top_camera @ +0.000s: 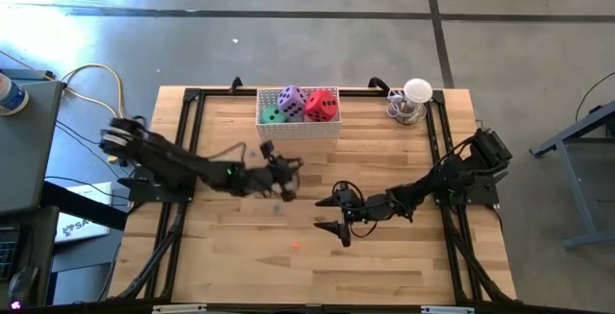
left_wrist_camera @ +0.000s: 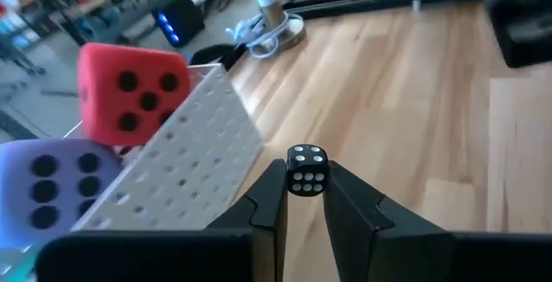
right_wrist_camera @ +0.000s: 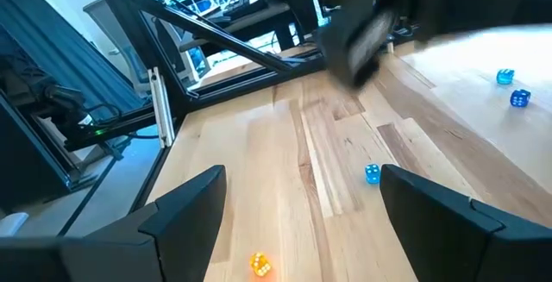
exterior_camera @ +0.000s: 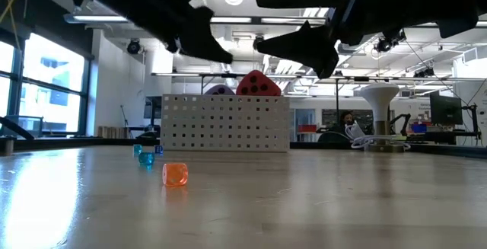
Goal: Pick & Place Dice
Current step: Put the small black dice into the white basket, then put the small dark blue dice into the white basket
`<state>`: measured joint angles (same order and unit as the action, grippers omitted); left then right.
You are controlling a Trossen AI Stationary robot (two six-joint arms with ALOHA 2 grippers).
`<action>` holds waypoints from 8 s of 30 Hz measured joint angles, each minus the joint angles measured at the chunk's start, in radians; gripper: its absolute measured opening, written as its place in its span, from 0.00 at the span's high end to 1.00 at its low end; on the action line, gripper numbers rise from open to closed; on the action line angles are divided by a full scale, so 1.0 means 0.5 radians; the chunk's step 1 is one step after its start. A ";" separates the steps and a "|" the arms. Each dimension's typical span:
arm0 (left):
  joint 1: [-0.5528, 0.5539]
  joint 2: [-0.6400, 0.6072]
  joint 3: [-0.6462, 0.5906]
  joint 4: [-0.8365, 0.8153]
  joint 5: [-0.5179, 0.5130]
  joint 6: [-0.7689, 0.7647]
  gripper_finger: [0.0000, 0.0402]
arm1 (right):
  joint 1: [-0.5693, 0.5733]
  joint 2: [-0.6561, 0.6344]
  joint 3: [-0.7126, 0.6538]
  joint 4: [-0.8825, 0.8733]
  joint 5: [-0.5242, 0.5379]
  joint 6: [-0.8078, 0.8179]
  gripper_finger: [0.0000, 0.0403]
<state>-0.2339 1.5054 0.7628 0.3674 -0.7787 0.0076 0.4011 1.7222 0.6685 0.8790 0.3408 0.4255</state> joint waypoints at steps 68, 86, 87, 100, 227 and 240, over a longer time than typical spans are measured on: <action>1.004 -0.127 0.201 -0.486 0.881 -0.315 0.57 | -0.008 0.007 0.000 -0.129 -0.005 0.031 0.26; 0.301 -0.476 0.200 -1.710 0.955 -0.155 0.57 | -0.008 0.007 0.000 -0.121 -0.005 0.031 0.26; 0.271 -0.465 0.200 -1.757 0.952 -0.169 0.57 | -0.008 0.007 0.000 -0.121 -0.005 0.031 0.26; 0.235 -0.432 0.047 -1.946 0.809 -0.346 0.57 | -0.008 0.007 0.000 -0.120 0.001 0.031 0.26; 0.961 -0.320 0.276 -0.819 0.714 -0.593 0.89 | -0.021 0.006 -0.001 -0.183 0.009 0.031 0.26; 1.288 -0.086 0.281 -0.783 0.927 -0.789 0.83 | -0.021 0.006 -0.001 -0.214 0.009 0.031 0.26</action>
<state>0.4099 1.4625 0.9031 -0.0244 -0.3153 -0.3870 0.3908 1.7252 0.6682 0.7719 0.3454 0.4412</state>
